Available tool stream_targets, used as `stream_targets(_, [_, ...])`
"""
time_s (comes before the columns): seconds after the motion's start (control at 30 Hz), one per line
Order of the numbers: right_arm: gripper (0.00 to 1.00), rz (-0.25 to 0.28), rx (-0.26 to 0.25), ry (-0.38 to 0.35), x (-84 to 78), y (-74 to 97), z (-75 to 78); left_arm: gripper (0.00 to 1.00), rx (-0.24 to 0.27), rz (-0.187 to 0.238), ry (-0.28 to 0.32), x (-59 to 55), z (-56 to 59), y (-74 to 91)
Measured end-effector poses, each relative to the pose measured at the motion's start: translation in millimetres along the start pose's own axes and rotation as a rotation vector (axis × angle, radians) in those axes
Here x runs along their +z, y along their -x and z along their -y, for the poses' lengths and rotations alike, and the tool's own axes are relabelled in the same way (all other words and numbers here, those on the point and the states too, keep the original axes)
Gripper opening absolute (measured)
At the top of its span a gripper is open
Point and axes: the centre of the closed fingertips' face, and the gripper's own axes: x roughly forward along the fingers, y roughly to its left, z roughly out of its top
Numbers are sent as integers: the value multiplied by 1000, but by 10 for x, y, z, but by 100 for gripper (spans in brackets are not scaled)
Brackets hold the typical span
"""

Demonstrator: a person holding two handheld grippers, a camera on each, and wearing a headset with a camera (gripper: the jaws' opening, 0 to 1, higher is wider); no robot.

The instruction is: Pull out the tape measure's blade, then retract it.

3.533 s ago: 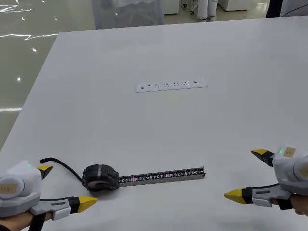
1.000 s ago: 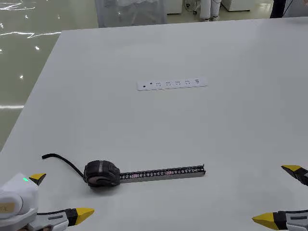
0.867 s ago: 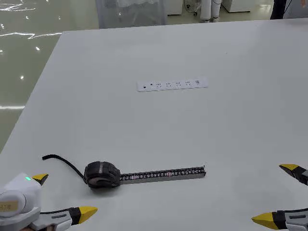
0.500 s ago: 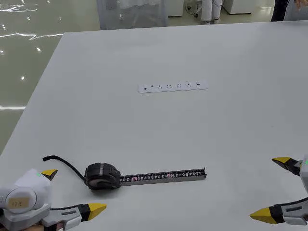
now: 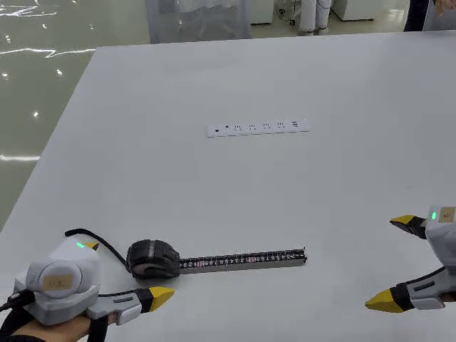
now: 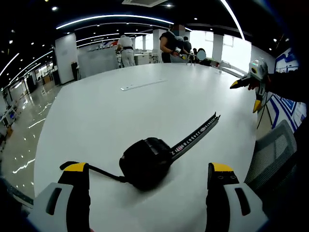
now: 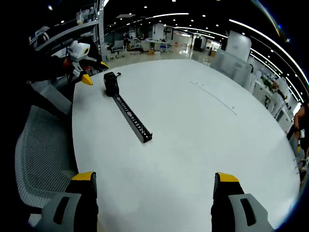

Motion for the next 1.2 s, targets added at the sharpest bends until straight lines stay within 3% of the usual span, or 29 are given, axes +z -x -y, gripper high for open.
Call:
stream_targets(0.17, [99, 2, 6, 24, 108, -15, 68, 99, 30, 11, -16, 65, 15, -47])
stream_targets(0.4, [99, -1, 25, 60, 194, -73, 97, 99, 18, 20, -7, 145, 102, -124])
stream_targets(0.63, [99, 2, 67, 36, 254, -184, 126, 99, 44, 11, 0, 197, 116, -229])
stream_targets(0.93, [99, -27, 103, 92, 346, -316, 106, 99, 118, 17, 38, 237, 53, -294])
stream_targets(1.07, [99, -42, 115, 131, 406, -391, 115, 99, 174, 46, 66, 262, -28, -294])
stream_targets(1.2, [99, -37, 126, 174, 479, -439, 109, 99, 182, 58, 109, 253, -31, -323])
